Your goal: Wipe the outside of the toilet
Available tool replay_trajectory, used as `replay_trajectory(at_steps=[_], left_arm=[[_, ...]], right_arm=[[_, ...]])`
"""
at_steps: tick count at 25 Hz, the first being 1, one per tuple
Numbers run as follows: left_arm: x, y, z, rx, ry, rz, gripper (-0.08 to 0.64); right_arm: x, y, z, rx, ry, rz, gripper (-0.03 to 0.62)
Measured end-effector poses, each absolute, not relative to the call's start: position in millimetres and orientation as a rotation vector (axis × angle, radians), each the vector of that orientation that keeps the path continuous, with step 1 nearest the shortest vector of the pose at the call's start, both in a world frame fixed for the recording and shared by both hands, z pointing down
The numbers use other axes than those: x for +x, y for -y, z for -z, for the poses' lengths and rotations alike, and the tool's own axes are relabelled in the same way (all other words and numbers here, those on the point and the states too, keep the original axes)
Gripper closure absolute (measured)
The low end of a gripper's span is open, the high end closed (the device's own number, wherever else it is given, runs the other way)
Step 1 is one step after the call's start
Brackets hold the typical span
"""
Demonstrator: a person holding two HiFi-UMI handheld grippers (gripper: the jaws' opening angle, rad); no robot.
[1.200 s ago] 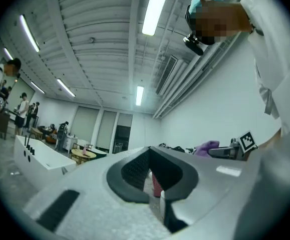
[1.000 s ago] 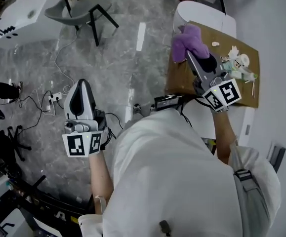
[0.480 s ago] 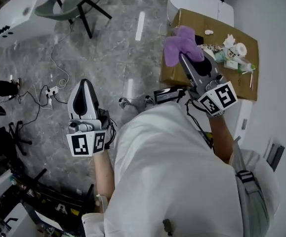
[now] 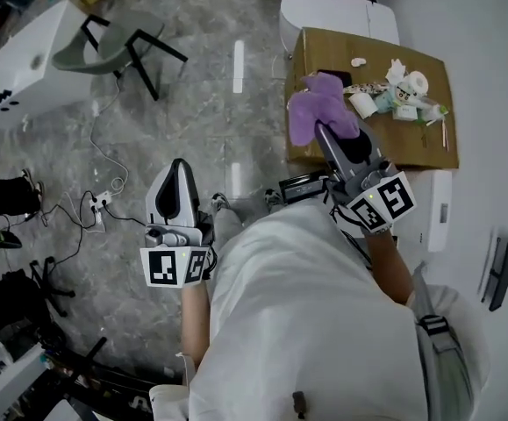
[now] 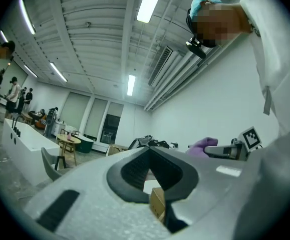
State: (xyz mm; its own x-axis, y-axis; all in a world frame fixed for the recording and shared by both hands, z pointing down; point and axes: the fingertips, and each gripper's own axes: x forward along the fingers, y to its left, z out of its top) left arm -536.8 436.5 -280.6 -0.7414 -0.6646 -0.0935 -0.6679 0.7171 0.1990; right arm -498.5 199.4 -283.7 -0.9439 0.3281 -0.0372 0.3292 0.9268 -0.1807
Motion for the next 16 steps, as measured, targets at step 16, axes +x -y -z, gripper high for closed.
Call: replay_trajectory(at_steps=[16], left_arm=[[-612.3, -597.5, 263.6, -1.301, -2.790, -0.327, 0.554]], right_arm=[[-512.3, -366.7, 273.5, 0.296, -3.112, 0.260, 0.462]])
